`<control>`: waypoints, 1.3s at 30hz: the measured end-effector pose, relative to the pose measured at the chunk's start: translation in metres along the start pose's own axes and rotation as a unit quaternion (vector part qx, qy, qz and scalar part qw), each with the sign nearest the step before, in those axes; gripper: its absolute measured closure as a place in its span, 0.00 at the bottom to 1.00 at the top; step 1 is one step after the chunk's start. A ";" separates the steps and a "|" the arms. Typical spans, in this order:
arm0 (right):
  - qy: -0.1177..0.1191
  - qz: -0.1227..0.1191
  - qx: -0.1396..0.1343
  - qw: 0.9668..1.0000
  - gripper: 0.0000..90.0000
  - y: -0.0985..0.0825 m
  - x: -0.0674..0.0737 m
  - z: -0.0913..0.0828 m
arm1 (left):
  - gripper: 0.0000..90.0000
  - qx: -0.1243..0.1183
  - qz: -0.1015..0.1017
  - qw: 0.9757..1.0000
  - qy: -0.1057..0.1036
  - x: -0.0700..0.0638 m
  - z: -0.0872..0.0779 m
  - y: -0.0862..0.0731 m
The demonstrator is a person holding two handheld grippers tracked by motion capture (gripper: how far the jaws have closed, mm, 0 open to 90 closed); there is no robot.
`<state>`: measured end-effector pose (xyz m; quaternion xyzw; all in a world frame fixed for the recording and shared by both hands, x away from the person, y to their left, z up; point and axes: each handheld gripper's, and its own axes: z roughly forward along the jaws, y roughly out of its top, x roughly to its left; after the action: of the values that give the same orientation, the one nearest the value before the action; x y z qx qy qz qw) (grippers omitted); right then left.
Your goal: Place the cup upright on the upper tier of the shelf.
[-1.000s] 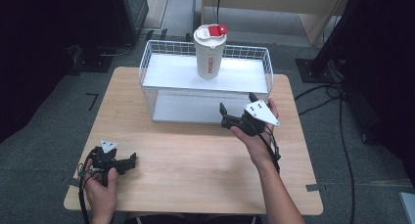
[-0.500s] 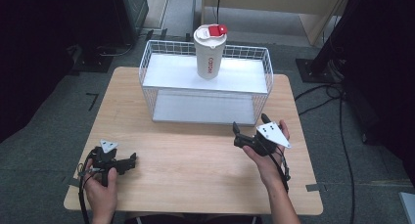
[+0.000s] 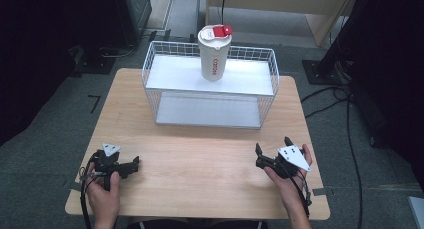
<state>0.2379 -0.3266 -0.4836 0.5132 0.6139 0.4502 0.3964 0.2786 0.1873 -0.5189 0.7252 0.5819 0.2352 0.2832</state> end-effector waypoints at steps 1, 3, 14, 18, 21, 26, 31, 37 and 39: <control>-0.003 0.002 0.003 1.000 0.00 -0.003 -0.003 -0.002 | 0.00 0.000 0.000 1.000 0.000 0.000 0.000 0.000; -0.006 0.004 0.011 1.000 0.00 -0.008 -0.009 -0.006 | 0.00 0.000 0.000 1.000 0.000 0.000 0.000 0.000; -0.047 -0.004 0.043 0.998 0.00 -0.030 -0.043 -0.031 | 0.00 0.000 -0.001 1.000 0.000 0.000 0.000 0.000; -0.059 0.004 0.056 0.997 0.00 -0.038 -0.057 -0.041 | 0.00 0.000 0.000 1.000 0.000 0.000 0.000 0.000; -0.069 0.008 0.065 0.995 0.00 -0.044 -0.065 -0.047 | 0.00 0.000 0.000 1.000 0.000 0.000 0.000 0.000; -0.087 0.001 0.090 0.992 0.00 -0.052 -0.075 -0.052 | 0.00 0.000 0.000 1.000 0.000 0.000 0.000 0.000; -0.096 0.000 0.114 0.989 0.00 -0.056 -0.082 -0.054 | 0.00 0.000 -0.001 1.000 0.000 0.000 0.000 0.000; -0.077 0.002 0.181 0.981 0.00 -0.059 -0.090 -0.054 | 0.00 0.000 -0.001 1.000 0.000 0.000 0.000 0.000; -0.077 -0.003 0.203 0.976 0.00 -0.060 -0.090 -0.053 | 0.00 0.000 0.000 1.000 0.000 0.000 0.000 0.000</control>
<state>0.1858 -0.4273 -0.5242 0.6143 0.6615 0.2743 0.3314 0.2785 0.1872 -0.5189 0.7251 0.5822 0.2348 0.2832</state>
